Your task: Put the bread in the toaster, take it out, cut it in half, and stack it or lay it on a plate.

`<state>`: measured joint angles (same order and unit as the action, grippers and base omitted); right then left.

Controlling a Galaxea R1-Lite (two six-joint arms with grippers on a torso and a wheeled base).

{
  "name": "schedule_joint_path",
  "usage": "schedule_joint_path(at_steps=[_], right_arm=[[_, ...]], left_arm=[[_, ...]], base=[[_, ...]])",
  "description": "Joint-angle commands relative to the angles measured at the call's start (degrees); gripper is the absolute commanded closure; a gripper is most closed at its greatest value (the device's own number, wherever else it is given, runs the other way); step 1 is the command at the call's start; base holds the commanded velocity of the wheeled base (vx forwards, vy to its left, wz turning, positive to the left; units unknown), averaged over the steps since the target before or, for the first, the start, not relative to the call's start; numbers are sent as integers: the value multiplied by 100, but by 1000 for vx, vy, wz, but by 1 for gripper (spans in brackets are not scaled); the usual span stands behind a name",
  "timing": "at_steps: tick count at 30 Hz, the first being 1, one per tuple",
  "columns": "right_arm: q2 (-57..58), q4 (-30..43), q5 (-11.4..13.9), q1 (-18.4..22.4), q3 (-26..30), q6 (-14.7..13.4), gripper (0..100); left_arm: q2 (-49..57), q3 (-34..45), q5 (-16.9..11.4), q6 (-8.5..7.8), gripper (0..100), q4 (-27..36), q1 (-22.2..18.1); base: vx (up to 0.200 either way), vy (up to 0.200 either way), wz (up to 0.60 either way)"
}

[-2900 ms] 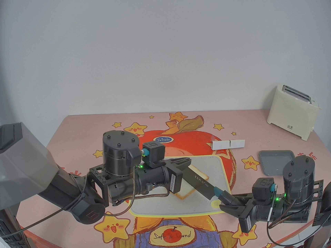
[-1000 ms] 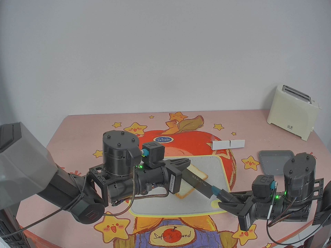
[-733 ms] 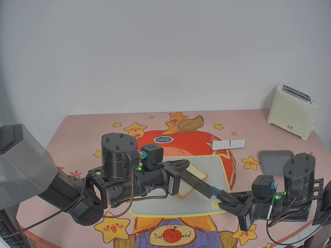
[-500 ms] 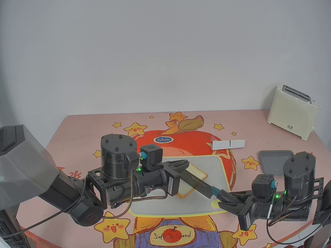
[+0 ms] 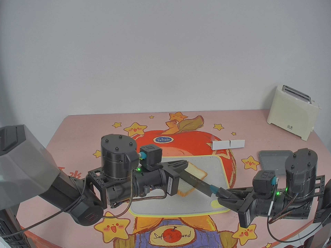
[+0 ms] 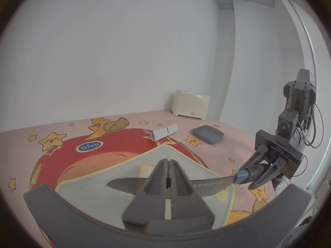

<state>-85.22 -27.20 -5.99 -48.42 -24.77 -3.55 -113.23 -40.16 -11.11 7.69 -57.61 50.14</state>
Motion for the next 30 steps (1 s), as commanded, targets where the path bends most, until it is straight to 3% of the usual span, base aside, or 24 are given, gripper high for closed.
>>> schedule_joint_path(at_steps=[1,23,30], right_arm=[[-21,48,-8,-1,43,3,100],[-12,21,27,8,-19,-6,100],[32,21,54,8,-133,-234,100]], left_arm=[[-15,-115,3,4,100,-22,5],[-130,-115,3,4,100,-22,-22],[-156,-124,3,4,100,-22,-31]], base=[[0,0,0],[0,0,0],[0,0,0]])
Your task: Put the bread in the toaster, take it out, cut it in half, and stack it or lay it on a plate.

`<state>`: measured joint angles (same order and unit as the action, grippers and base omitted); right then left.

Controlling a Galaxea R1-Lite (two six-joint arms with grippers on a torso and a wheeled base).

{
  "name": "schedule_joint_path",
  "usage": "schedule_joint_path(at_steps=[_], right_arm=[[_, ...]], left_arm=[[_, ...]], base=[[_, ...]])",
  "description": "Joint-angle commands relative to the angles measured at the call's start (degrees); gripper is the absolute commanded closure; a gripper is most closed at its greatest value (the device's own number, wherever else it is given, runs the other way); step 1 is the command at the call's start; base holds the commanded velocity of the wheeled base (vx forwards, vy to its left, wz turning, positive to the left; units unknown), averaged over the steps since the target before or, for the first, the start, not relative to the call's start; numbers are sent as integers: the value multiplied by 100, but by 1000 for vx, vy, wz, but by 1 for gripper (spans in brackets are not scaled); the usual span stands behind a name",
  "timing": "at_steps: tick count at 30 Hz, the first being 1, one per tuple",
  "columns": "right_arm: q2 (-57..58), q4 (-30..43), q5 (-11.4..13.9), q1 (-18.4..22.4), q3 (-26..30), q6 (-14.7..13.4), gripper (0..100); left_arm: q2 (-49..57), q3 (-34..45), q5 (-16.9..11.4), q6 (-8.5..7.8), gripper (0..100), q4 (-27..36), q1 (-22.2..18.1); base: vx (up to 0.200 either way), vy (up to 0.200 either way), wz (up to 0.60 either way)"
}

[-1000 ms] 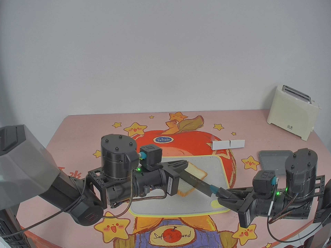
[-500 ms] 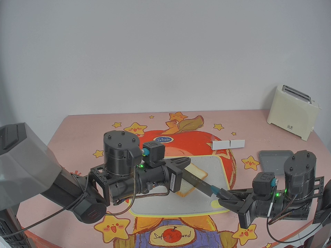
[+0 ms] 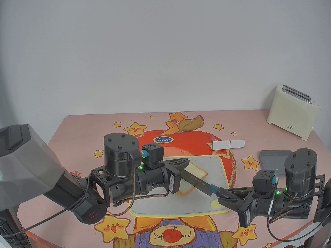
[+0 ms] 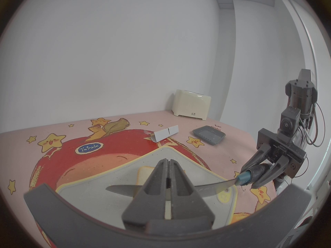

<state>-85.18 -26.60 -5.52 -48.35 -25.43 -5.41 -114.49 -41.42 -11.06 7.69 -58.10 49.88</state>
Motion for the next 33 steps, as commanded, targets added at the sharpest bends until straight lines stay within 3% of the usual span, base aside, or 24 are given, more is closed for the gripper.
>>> schedule_joint_path(at_steps=[1,17,33], right_arm=[[27,-38,7,1,-67,-48,100],[-52,23,-19,54,-6,-65,100],[-219,-21,60,10,-76,-786,100]], left_arm=[[-29,3,7,4,100,27,-5],[164,-164,-11,4,100,-386,-137],[331,-94,-19,4,100,-377,-154]], base=[[0,0,0],[0,0,0],[0,0,0]])
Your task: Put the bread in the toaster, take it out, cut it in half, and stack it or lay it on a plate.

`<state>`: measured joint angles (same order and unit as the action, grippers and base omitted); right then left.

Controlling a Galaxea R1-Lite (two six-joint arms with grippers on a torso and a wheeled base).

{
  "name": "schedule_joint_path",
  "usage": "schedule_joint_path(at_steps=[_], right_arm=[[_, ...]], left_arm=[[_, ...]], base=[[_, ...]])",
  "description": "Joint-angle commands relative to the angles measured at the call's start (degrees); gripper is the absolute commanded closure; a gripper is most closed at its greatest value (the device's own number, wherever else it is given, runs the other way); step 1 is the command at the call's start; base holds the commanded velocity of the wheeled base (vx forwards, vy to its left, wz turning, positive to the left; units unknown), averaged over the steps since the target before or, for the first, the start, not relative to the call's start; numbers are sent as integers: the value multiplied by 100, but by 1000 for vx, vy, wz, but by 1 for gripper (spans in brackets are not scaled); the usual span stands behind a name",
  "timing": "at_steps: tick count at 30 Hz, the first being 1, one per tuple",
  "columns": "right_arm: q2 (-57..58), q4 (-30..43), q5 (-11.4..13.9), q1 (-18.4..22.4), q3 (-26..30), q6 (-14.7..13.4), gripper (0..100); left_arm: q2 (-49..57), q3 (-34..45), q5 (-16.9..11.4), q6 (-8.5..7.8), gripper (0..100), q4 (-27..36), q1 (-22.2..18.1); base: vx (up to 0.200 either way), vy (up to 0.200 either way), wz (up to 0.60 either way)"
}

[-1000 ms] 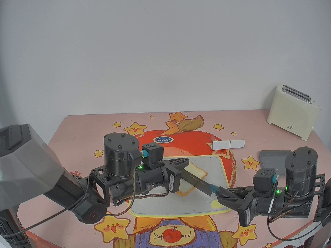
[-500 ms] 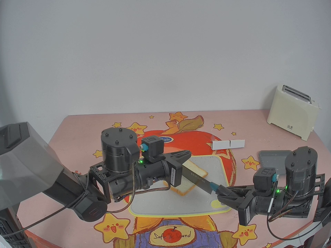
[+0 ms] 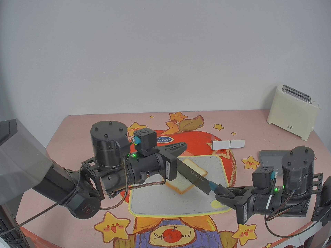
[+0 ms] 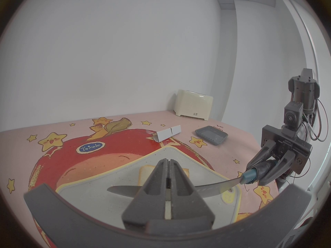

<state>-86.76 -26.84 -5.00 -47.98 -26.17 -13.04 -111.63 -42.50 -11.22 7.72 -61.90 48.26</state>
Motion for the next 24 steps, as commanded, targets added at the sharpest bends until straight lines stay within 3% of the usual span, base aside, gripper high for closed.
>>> schedule_joint_path(at_steps=[1,24], right_arm=[[-60,4,8,-27,-2,-23,100],[-104,65,139,-1,-107,-313,100]], left_arm=[[45,13,-3,2,100,3,8],[-307,13,-206,-7,100,-6,34]], base=[[0,0,0],[0,0,0]])
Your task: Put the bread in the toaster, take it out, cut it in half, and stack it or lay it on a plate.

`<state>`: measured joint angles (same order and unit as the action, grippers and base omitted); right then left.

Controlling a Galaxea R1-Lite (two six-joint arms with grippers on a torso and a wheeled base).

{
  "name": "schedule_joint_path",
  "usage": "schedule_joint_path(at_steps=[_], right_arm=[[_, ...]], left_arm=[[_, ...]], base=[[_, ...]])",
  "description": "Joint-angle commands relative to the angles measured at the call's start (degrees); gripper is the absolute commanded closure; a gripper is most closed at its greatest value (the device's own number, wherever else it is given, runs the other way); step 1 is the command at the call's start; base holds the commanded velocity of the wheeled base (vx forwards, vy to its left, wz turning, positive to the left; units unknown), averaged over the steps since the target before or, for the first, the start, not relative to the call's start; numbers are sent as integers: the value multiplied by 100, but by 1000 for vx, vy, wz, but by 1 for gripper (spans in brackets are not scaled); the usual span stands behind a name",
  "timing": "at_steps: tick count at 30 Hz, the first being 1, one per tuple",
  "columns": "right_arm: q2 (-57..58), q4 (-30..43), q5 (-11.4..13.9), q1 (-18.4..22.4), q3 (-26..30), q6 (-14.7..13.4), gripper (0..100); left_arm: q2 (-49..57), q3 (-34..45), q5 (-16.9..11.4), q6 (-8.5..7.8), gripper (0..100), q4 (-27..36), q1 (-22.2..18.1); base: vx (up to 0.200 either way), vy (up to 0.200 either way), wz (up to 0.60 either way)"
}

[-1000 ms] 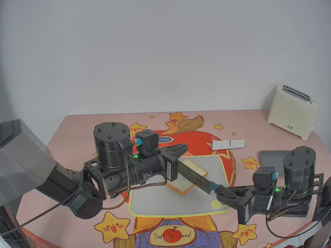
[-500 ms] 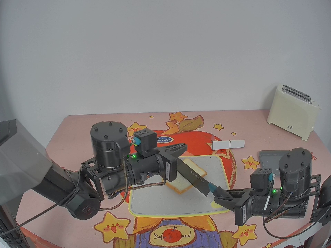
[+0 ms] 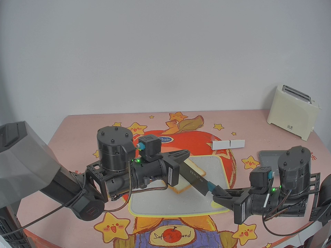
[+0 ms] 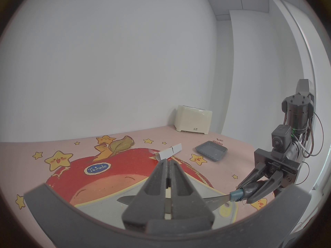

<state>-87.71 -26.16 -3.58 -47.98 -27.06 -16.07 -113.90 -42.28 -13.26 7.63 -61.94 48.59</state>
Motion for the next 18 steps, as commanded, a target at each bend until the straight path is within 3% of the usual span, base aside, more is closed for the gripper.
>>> schedule_joint_path(at_steps=[1,13,18], right_arm=[[-18,-3,-2,-1,-18,-10,100],[-44,-3,-2,8,-18,-10,100],[-36,-12,-2,-1,-27,-10,100]], left_arm=[[-124,-9,-1,2,100,-11,1],[-300,114,-1,-7,100,-20,1],[-317,202,-1,19,100,-310,-16]], base=[[0,0,0],[0,0,0],[0,0,0]])
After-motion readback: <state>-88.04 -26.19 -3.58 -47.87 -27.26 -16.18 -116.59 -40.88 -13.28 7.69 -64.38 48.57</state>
